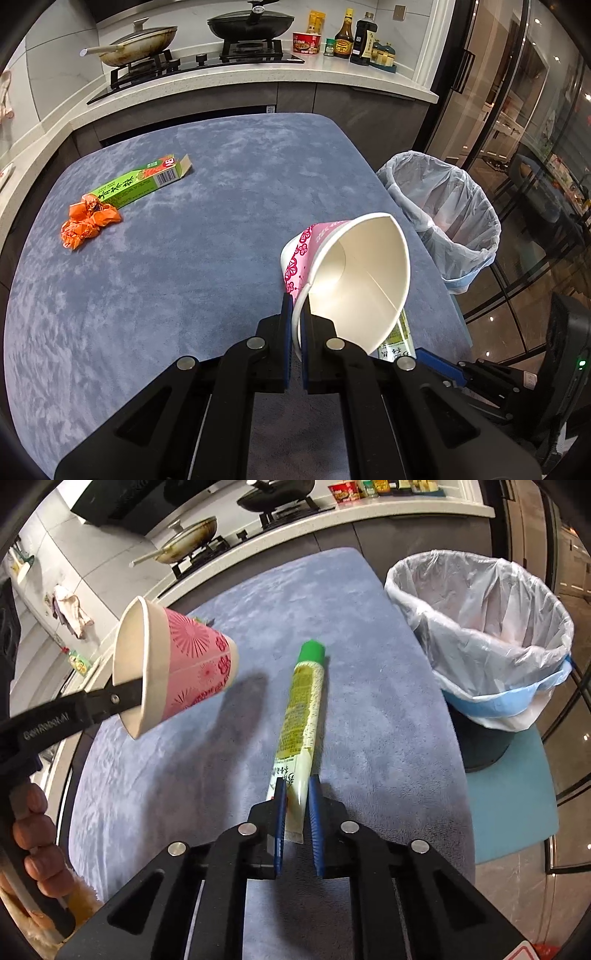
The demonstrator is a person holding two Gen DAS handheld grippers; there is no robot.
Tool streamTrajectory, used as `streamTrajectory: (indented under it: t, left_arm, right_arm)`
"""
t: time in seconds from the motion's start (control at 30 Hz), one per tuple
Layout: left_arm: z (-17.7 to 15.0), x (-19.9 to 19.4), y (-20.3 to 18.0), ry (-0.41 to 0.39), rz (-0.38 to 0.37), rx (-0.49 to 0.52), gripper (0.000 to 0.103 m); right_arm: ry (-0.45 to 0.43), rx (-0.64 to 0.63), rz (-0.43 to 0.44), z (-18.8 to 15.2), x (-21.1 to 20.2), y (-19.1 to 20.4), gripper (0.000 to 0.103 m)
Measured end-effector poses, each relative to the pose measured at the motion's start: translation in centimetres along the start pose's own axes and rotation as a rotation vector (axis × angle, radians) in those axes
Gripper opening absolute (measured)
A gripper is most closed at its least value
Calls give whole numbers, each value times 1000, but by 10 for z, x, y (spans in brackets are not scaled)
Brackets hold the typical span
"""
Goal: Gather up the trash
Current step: 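Carry the cup and green tube over the bin and release both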
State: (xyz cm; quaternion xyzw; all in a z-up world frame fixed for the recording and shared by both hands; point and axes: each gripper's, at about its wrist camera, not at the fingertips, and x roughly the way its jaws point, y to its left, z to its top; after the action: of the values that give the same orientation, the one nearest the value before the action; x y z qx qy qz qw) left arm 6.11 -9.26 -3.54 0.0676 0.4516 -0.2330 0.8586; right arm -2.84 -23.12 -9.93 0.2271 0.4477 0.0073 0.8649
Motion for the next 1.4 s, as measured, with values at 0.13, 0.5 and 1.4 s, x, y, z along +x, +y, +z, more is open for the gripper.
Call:
streamTrajectory:
  t: [0.13, 0.5, 1.4]
  left_arm:
    - [3, -1, -2, -5, -1, 5, 3]
    - [40, -9, -41, -50, -83, 75, 3]
    - [115, 101, -181, 19, -256, 200, 36]
  right_arm:
    - [-46, 0, -7, 7, -14, 5, 9]
    - [-218, 35, -71, 48, -69, -15, 8]
    - [-383, 169, -289, 131, -99, -145, 16]
